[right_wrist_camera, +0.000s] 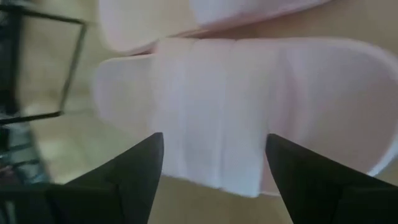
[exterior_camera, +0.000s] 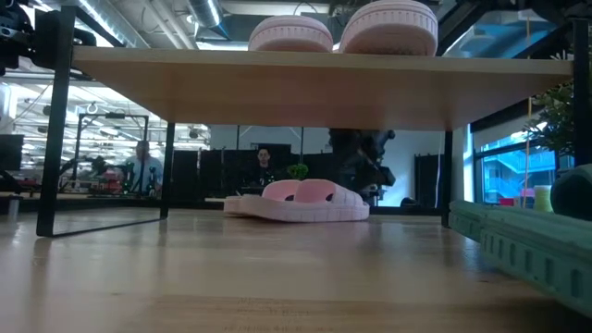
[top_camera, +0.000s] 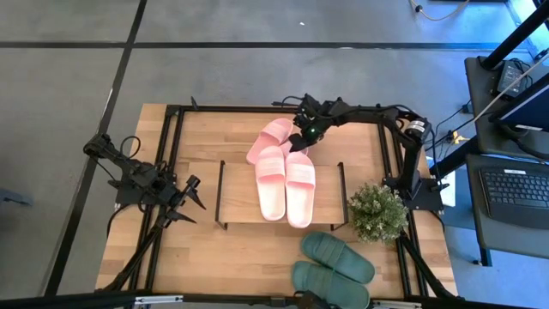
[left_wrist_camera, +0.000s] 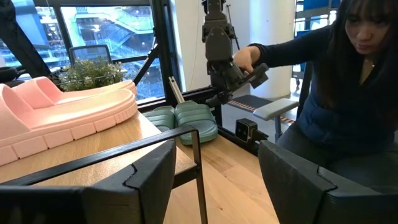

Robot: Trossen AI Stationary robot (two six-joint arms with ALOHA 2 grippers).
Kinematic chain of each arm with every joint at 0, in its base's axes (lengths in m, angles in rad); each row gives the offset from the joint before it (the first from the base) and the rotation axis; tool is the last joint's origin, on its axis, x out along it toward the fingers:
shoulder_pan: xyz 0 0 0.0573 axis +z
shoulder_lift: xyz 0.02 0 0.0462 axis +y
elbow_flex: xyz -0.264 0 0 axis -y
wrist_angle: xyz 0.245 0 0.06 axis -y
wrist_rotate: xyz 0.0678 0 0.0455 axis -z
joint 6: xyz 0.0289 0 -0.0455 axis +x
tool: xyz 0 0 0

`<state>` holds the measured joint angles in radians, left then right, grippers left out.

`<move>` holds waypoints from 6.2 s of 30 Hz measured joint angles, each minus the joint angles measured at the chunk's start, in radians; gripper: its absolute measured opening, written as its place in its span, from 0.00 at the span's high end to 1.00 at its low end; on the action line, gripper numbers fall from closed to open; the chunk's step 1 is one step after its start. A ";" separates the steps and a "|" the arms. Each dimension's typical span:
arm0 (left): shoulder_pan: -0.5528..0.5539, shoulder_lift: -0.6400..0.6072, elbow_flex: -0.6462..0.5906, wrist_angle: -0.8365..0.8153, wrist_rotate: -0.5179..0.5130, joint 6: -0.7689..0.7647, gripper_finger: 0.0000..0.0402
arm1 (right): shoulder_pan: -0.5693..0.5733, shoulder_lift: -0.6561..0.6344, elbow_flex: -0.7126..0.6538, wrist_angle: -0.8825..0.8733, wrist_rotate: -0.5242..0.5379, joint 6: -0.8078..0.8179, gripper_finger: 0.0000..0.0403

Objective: Pick and place slides into the shelf
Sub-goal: Put the pink slipper under the shelf, then adjust the pink slipper on the shelf

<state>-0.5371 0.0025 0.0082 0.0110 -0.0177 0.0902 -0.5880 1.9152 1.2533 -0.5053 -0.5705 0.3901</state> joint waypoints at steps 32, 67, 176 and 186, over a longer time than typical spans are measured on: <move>0.000 0.000 0.000 0.000 0.000 0.000 0.45 | 0.017 0.010 0.000 0.016 -0.059 -0.100 0.97; 0.000 0.000 0.000 0.000 0.000 0.000 0.45 | 0.086 -0.047 0.300 -0.752 0.135 -0.793 1.00; 0.000 0.000 0.000 0.000 0.001 -0.023 0.45 | 0.172 -0.046 0.410 -0.614 0.283 -0.818 0.53; 0.000 0.000 0.000 0.000 0.001 -0.037 0.45 | 0.171 -0.045 0.410 -0.515 0.352 -0.818 0.53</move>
<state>-0.5372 0.0027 0.0082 0.0109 -0.0167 0.0532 -0.4168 1.8699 1.6634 -1.0202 -0.2184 -0.4282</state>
